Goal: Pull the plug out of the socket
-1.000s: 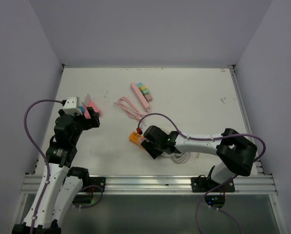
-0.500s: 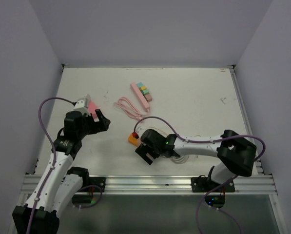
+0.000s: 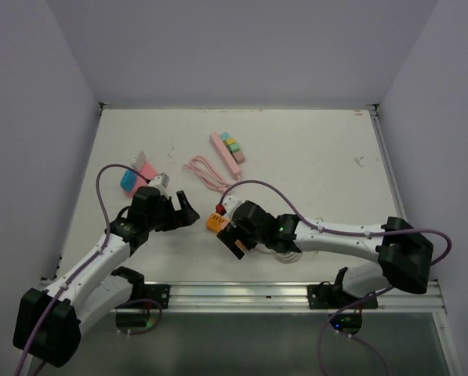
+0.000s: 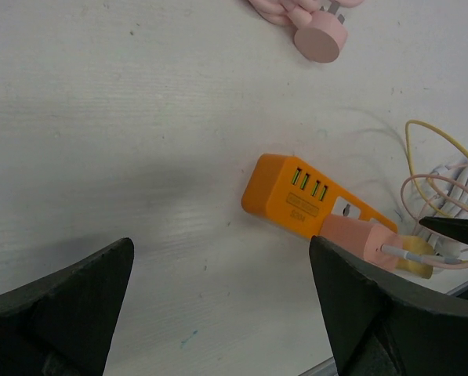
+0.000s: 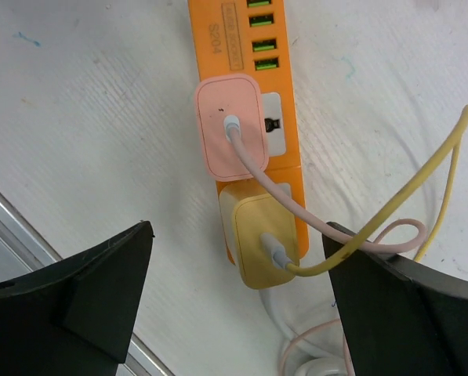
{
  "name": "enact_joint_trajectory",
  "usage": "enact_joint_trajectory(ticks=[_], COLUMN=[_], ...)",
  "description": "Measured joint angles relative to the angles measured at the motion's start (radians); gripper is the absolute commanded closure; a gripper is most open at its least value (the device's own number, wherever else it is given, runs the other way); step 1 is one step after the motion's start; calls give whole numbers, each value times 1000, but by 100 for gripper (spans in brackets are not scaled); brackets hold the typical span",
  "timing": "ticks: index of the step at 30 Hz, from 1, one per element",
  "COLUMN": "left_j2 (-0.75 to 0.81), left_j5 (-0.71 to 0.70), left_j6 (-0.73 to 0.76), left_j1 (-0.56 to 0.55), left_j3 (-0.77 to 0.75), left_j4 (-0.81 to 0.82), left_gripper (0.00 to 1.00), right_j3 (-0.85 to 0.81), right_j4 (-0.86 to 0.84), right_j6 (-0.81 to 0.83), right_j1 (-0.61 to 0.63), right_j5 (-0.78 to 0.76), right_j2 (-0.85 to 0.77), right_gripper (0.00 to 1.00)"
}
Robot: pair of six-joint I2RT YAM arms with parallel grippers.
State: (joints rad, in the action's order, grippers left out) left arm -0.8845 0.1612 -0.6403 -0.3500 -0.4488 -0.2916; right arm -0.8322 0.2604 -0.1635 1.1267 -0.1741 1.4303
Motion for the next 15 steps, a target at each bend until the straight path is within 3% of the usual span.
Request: enact_joint_trajectory(ticks=[15], left_j2=[-132], left_j5=[-43], left_j6=[-122], left_j1=[-140], left_j3=[32], left_j4=[117], left_gripper=[10], right_j3=[3], right_j4=[-23], right_j6=[-1], right_j1=[0], right_j5=[1], right_j2=[-63], right_gripper=[26])
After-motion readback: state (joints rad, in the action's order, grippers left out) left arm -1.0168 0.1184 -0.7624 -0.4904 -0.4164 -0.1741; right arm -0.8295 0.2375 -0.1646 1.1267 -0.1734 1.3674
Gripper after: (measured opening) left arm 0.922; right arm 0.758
